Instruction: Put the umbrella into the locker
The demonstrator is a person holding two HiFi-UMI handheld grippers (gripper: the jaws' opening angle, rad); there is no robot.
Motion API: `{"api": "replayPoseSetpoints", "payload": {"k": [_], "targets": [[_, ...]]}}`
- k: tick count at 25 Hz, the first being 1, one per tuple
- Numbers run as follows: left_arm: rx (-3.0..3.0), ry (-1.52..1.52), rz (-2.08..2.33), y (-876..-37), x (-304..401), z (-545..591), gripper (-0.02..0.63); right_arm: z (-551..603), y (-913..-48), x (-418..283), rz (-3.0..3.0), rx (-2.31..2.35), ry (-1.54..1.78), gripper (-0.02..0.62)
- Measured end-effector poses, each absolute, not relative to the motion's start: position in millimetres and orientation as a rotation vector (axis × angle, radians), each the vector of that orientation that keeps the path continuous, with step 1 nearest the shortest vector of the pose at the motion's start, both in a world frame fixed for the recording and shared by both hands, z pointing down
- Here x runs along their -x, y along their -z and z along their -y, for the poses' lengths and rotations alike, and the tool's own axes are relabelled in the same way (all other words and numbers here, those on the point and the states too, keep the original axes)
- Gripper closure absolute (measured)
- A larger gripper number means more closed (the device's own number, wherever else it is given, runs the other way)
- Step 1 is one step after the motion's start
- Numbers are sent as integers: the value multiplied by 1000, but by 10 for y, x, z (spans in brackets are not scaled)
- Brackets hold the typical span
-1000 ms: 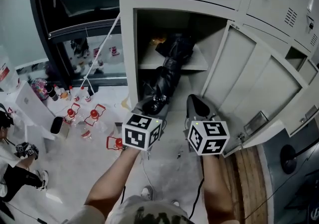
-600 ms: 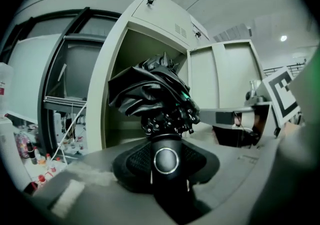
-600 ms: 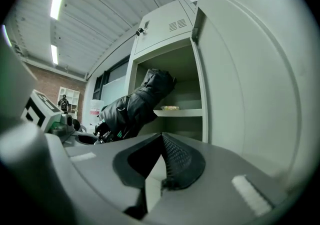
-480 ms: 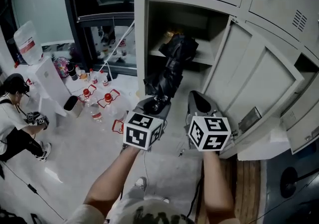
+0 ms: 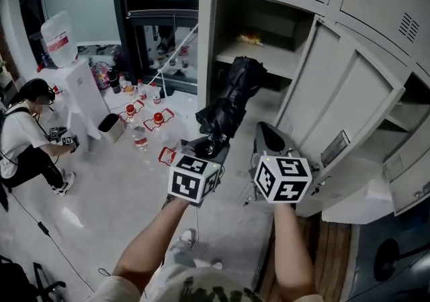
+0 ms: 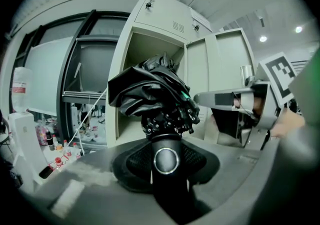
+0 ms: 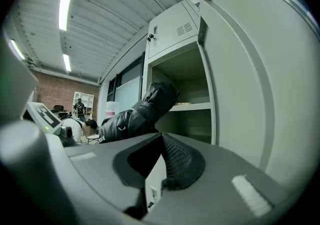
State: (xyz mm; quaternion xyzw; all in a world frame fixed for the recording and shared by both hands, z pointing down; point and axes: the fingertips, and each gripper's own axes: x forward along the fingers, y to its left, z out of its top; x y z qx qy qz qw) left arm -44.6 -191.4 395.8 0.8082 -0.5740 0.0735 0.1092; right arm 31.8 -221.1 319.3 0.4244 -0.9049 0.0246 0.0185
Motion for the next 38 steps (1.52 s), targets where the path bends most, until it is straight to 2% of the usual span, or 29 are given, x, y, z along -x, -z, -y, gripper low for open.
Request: {"api": "replayPoseSetpoints", "payload": {"k": [15, 38], "targets": [[-2250, -348, 1580, -4435, 362, 1984, 472, 2127, -3237, -355, 2852, -1284, -140, 604], [-2295, -647, 1330, -4404, 339, 3248, 472, 2685, -3356, -330, 2746, -1502, -168, 604]]}}
